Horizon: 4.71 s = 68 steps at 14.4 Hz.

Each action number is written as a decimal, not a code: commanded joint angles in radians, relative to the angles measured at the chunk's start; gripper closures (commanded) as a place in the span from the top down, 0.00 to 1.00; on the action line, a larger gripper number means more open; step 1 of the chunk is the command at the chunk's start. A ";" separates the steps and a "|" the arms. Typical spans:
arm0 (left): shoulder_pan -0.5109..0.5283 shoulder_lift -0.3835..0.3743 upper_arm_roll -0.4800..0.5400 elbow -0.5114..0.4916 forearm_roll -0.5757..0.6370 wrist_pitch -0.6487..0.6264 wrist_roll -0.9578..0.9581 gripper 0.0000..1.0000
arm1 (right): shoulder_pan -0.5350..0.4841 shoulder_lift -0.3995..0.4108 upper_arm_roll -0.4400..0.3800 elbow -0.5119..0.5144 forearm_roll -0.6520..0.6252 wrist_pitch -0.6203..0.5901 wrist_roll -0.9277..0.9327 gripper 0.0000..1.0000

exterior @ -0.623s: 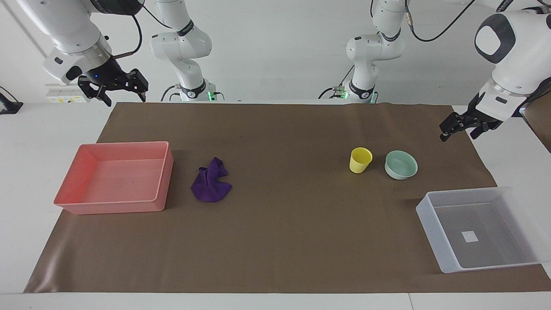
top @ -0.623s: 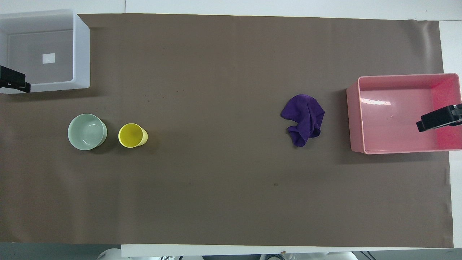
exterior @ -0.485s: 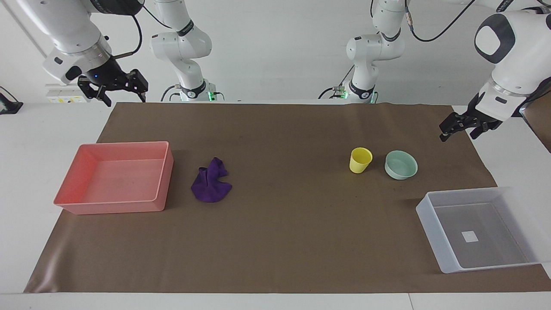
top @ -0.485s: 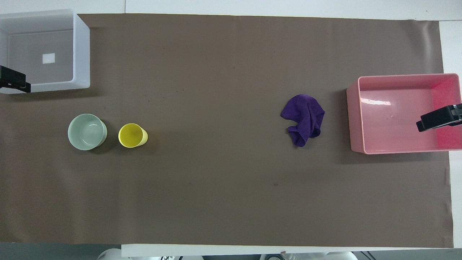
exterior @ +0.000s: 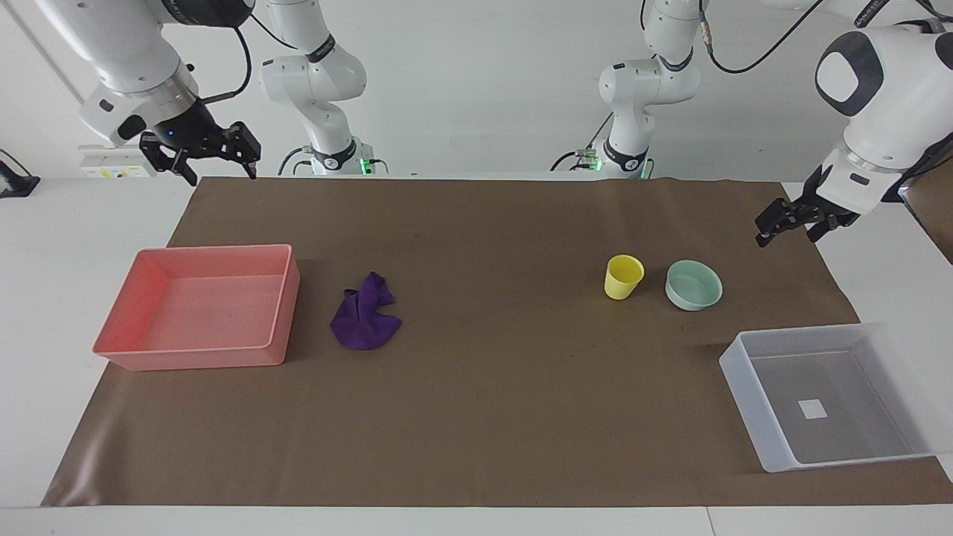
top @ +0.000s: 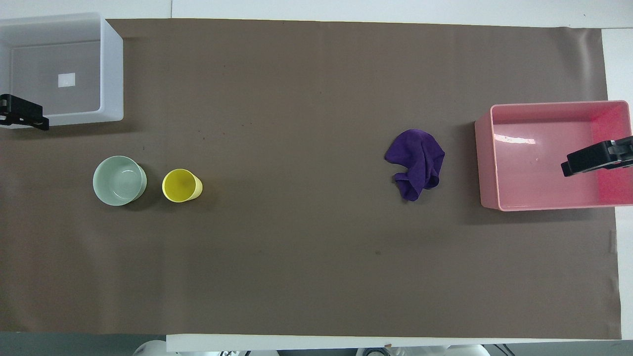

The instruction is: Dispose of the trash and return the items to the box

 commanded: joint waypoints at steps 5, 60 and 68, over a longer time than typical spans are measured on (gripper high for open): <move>0.040 -0.068 0.002 -0.456 0.011 0.455 -0.048 1.00 | 0.138 0.047 0.006 -0.179 0.035 0.284 0.088 0.99; -0.170 -0.035 0.002 -0.413 -0.063 0.236 -0.290 1.00 | -0.249 0.167 -0.008 -0.499 -0.014 0.729 -0.186 0.09; -0.253 -0.089 0.002 -0.590 -0.063 0.374 -0.403 0.90 | -0.227 0.165 0.009 -0.438 -0.011 0.683 -0.171 0.91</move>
